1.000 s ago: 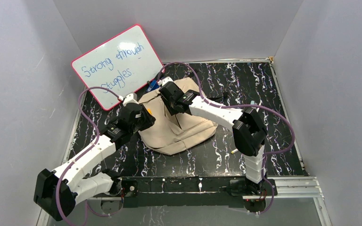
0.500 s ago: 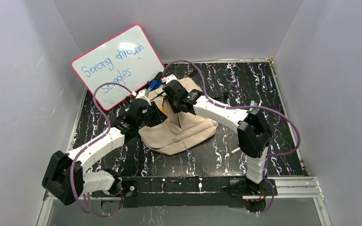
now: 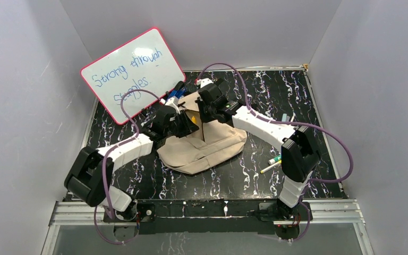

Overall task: Pack the student bag
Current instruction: Place the stationery in the student bag.

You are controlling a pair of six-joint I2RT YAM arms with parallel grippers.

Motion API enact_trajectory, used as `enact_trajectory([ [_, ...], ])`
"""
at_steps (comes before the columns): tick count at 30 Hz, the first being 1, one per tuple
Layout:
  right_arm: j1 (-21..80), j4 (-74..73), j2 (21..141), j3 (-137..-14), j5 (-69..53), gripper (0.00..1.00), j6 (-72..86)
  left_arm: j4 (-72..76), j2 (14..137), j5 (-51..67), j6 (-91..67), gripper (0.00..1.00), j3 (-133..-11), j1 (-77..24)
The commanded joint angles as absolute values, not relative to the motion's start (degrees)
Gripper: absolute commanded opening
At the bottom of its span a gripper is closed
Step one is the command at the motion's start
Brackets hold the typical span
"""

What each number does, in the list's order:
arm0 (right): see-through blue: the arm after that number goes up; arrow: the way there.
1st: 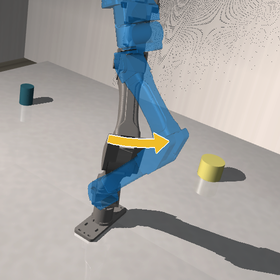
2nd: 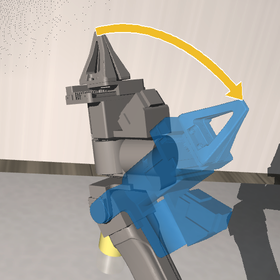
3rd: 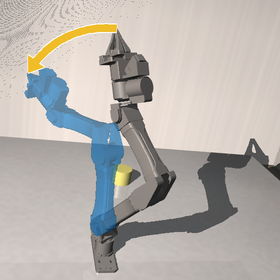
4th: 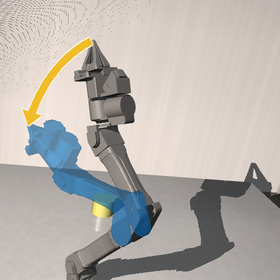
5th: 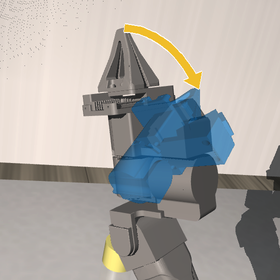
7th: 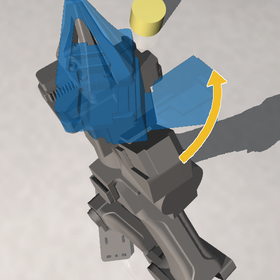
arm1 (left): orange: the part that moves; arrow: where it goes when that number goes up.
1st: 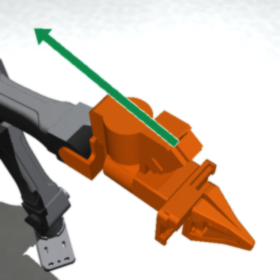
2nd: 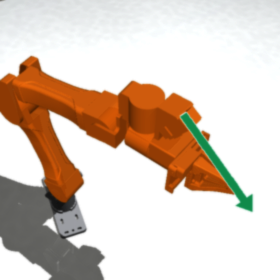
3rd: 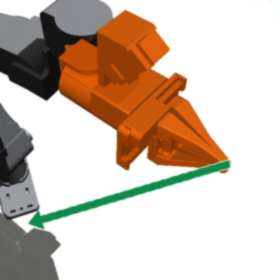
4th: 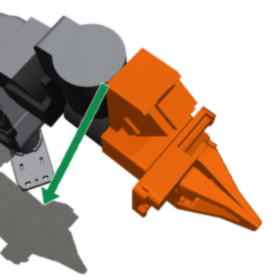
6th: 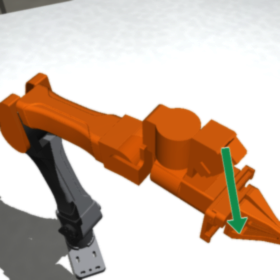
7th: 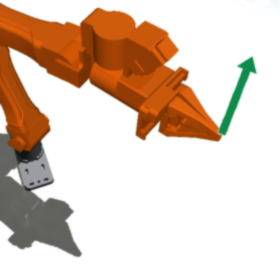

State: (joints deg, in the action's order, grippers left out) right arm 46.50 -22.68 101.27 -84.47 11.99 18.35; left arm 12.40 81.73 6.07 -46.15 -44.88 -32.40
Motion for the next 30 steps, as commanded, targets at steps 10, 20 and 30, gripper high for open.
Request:
enact_trajectory([
  [10,45.1,-14.5,94.6,-82.4,6.1,0.0,20.7,18.1,91.3,9.7,-43.9,0.01,-53.5,-31.7],
  [20,44.6,-13.5,93.0,-80.8,5.4,0.0,21.3,20.2,97.8,13.3,-43.0,0.06,-56.6,-29.3],
  [30,44.2,-12.8,92.4,-80.0,4.0,0.0,21.5,19.0,102.1,16.3,-40.7,0.22,-62.6,-28.7],
])
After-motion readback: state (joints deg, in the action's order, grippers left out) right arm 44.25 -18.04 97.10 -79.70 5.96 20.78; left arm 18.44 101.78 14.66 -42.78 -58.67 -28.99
